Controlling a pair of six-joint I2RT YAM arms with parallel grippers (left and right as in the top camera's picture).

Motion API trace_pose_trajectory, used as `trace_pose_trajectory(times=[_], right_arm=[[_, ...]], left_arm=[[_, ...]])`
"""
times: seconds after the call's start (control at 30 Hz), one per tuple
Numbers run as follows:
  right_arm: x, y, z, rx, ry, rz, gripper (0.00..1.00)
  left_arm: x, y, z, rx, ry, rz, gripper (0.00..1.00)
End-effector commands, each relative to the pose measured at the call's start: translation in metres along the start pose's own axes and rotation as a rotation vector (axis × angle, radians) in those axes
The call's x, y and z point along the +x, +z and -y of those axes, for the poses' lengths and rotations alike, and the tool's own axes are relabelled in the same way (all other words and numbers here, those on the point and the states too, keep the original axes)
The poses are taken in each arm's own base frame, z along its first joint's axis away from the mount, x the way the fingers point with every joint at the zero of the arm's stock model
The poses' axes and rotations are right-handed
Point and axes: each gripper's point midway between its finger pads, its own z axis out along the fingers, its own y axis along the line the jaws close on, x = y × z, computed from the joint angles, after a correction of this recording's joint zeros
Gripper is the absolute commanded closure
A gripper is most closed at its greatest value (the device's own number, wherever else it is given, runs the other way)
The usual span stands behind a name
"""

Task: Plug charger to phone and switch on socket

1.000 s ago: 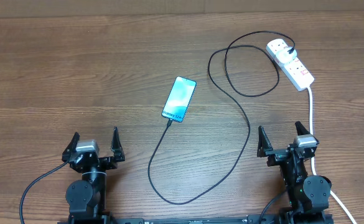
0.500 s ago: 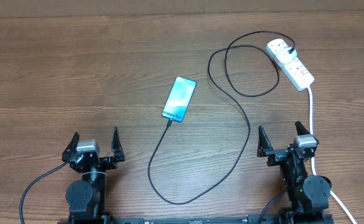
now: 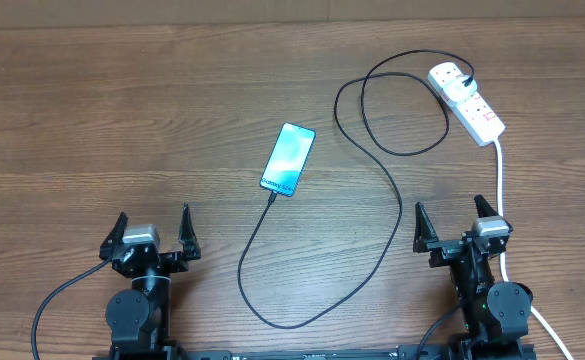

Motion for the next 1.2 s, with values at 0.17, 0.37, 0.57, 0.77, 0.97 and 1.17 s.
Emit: trace_pose_trajectory(times=[0.17, 0.37, 0.57, 0.77, 0.97, 1.17], right_arm=[[0.0008, -0.0001, 0.0006, 0.005, -0.004, 0.008, 0.0], [0.0008, -0.0001, 0.0005, 0.005, -0.004, 0.008, 0.0], [0.0008, -0.0001, 0.0008, 0.006, -0.004, 0.008, 0.0], [0.0008, -0.0001, 0.0034, 0.017, 0.0, 0.008, 0.0], [0.0008, -0.0002, 0.0056, 0.025, 0.0, 0.008, 0.0], [0.0007, -0.0002, 0.0053, 0.023, 0.0, 0.008, 0.0]], left_arm=[[-0.001, -0.0004, 0.0002, 0.004, 0.014, 0.009, 0.0], [-0.001, -0.0004, 0.0002, 0.004, 0.014, 0.009, 0.0], [-0.001, -0.0004, 0.0002, 0.004, 0.014, 0.009, 0.0], [-0.001, -0.0004, 0.0002, 0.004, 0.014, 0.009, 0.0], [-0.001, -0.0004, 0.0002, 0.004, 0.014, 0.009, 0.0], [-0.001, -0.0004, 0.0001, 0.003, 0.014, 0.009, 0.0]])
